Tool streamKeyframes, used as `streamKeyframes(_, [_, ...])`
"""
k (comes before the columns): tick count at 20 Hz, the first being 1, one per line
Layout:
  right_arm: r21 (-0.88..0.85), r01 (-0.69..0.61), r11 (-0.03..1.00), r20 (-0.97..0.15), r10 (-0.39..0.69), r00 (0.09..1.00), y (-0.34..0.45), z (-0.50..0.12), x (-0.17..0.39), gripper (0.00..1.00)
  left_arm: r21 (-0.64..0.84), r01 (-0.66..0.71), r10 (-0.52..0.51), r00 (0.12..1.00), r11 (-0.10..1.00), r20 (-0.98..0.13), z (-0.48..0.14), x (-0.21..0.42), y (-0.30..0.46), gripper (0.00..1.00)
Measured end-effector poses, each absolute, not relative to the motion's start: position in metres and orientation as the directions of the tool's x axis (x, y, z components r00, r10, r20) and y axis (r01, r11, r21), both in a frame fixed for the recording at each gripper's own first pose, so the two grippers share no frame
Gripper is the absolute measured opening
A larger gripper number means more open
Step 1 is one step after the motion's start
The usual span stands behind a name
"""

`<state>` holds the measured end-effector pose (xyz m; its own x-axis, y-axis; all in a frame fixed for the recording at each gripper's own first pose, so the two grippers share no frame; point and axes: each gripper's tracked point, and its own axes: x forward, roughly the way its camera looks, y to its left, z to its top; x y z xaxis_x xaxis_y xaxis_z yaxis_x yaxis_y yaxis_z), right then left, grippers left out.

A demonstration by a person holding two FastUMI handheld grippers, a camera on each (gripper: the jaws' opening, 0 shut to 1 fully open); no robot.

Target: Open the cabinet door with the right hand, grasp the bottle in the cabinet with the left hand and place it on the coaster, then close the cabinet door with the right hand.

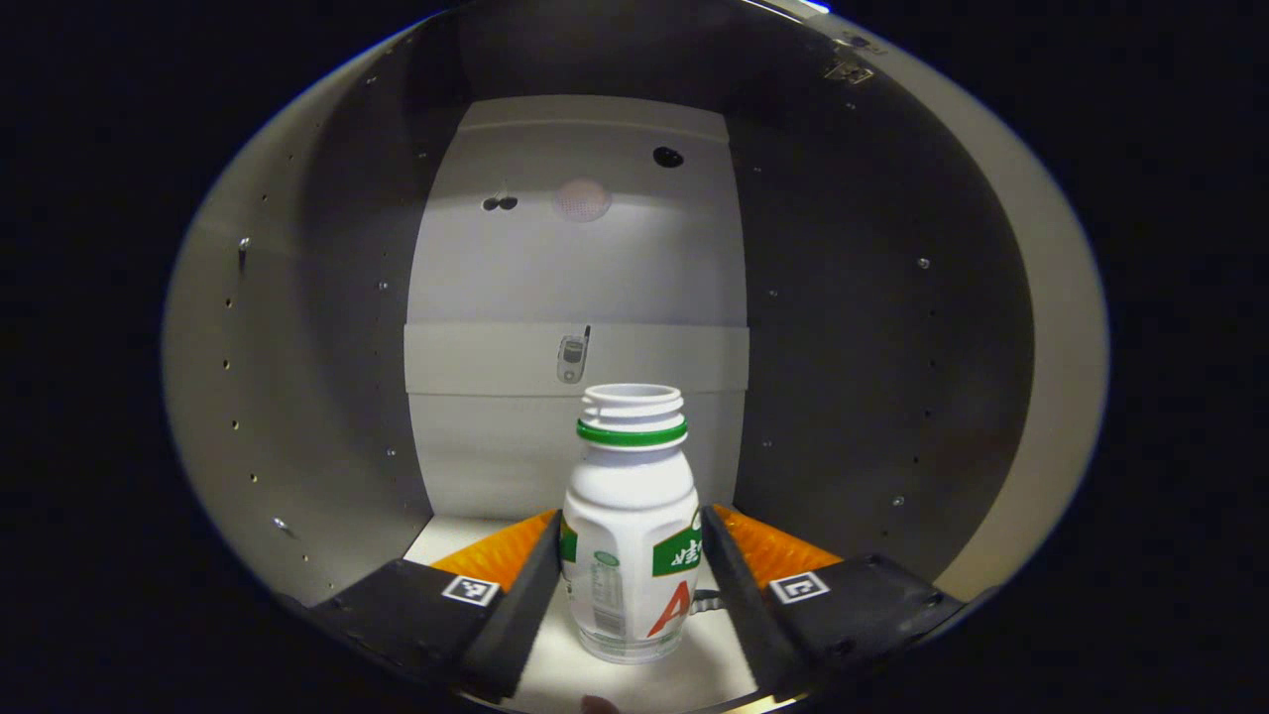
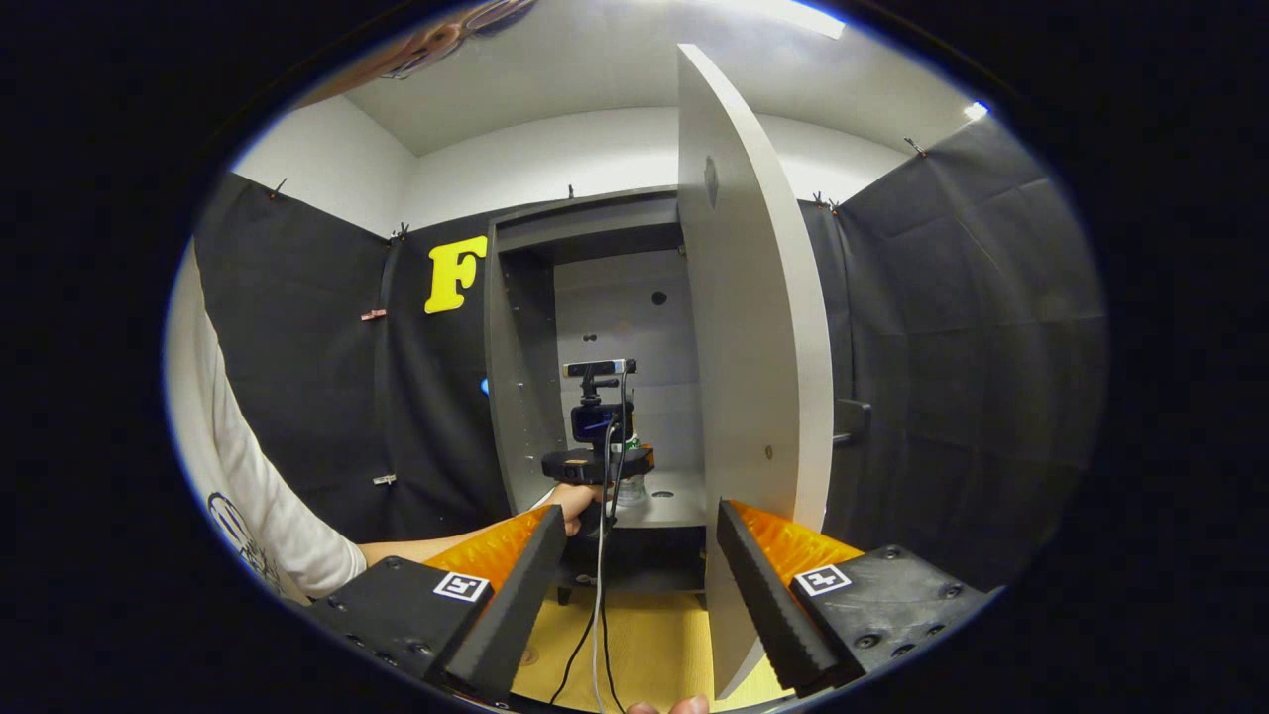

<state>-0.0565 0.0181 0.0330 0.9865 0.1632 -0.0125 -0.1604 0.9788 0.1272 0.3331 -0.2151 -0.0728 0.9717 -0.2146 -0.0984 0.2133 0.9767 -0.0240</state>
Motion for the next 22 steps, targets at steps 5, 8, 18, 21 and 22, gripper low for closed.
streamKeyframes(5, [0.129, -0.166, 0.978, -0.015, 0.17, 0.985, 0.019, 0.034, -0.056, 0.91, 0.003, 0.225, -0.224, 0.971, 0.974, -0.083, -0.059, 0.325, -0.212, 0.72])
streamKeyframes(8, [0.128, -0.172, 0.977, -0.012, 0.175, 0.984, 0.02, 0.033, -0.055, 0.96, 0.023, 0.232, -0.23, 0.971, 0.972, -0.064, -0.046, 0.3, -0.208, 0.72])
streamKeyframes(18, [0.164, -0.158, 0.974, 0.005, 0.159, 0.987, 0.027, 0.043, -0.037, 1.0, 0.024, 0.191, -0.191, 0.981, 0.981, 0.022, -0.037, 0.263, -0.192, 0.72])
streamKeyframes(21, [0.144, -0.139, 0.98, 0.047, 0.133, 0.99, 0.027, 0.05, -0.035, 0.96, 0.027, 0.17, -0.171, 0.985, 0.985, 0.027, -0.053, 0.277, -0.192, 0.72])
streamKeyframes(22, [0.129, -0.134, 0.982, 0.057, 0.128, 0.99, 0.027, 0.052, -0.034, 0.98, 0.016, 0.166, -0.166, 0.986, 0.986, 0.024, -0.053, 0.277, -0.193, 0.72])
